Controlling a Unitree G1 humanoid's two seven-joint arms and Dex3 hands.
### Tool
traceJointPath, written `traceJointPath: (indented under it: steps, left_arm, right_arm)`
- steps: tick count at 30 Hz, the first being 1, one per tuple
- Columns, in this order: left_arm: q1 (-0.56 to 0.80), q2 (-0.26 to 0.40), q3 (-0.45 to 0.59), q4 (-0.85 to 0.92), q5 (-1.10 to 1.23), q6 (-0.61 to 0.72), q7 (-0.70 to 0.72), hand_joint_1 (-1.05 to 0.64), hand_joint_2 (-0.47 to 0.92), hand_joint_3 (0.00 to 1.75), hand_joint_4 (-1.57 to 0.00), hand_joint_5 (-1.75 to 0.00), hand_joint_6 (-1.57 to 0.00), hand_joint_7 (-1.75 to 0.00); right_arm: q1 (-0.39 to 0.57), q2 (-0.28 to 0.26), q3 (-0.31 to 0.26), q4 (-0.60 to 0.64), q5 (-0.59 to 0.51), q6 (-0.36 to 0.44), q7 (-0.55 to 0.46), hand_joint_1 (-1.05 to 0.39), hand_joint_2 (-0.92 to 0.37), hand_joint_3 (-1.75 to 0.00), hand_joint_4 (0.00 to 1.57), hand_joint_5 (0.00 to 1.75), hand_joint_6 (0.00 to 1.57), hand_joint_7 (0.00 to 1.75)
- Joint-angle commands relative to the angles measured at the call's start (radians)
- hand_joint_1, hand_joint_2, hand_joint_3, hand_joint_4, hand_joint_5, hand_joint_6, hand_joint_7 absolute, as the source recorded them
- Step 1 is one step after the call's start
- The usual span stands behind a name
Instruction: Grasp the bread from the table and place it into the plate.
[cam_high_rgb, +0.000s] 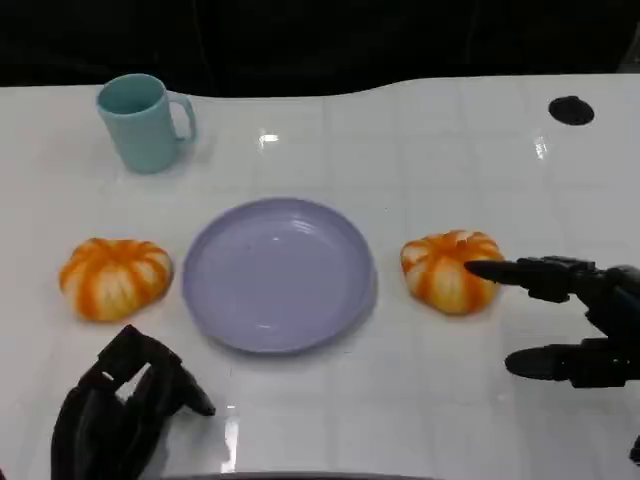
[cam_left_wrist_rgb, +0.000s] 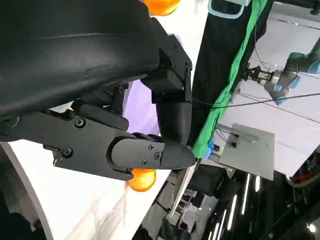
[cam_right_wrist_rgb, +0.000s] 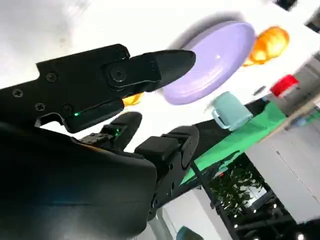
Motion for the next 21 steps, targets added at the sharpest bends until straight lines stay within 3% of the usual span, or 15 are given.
traceJointPath:
  steps: [1, 5, 13, 21]
  left_arm:
    - [-0.013, 0.019, 0.006, 0.013, 0.003, -0.004, 0.003, -0.59, 0.92, 0.25, -0.64, -1.75, -0.50, -1.52]
    - [-0.017, 0.020, 0.009, 0.024, 0.006, -0.012, 0.003, -0.59, 0.92, 0.25, -0.64, -1.75, -0.52, -1.51]
    - [-0.018, 0.017, 0.010, 0.031, 0.006, -0.020, 0.001, -0.59, 0.92, 0.26, -0.65, -1.75, -0.52, -1.51]
    - [-0.014, 0.014, 0.006, 0.020, 0.009, -0.014, 0.011, -0.61, 0.92, 0.24, -0.65, -1.75, -0.53, -1.52]
  right_arm:
    - [-0.033, -0.052, 0.037, -0.021, -0.110, 0.034, -0.100, -0.55, -0.91, -0.02, 0.23, 0.08, 0.23, 0.00]
    - [-0.051, -0.070, 0.080, -0.039, -0.187, 0.087, -0.163, -0.56, -0.91, -0.01, 0.20, 0.04, 0.20, 0.00]
    - [-0.169, -0.086, 0.249, 0.029, -0.473, 0.211, -0.395, -0.53, -0.86, 0.00, 0.21, 0.02, 0.22, 0.01]
    - [-0.289, -0.071, 0.396, 0.154, -0.570, 0.335, -0.488, -0.49, -0.86, 0.00, 0.21, 0.01, 0.23, 0.00]
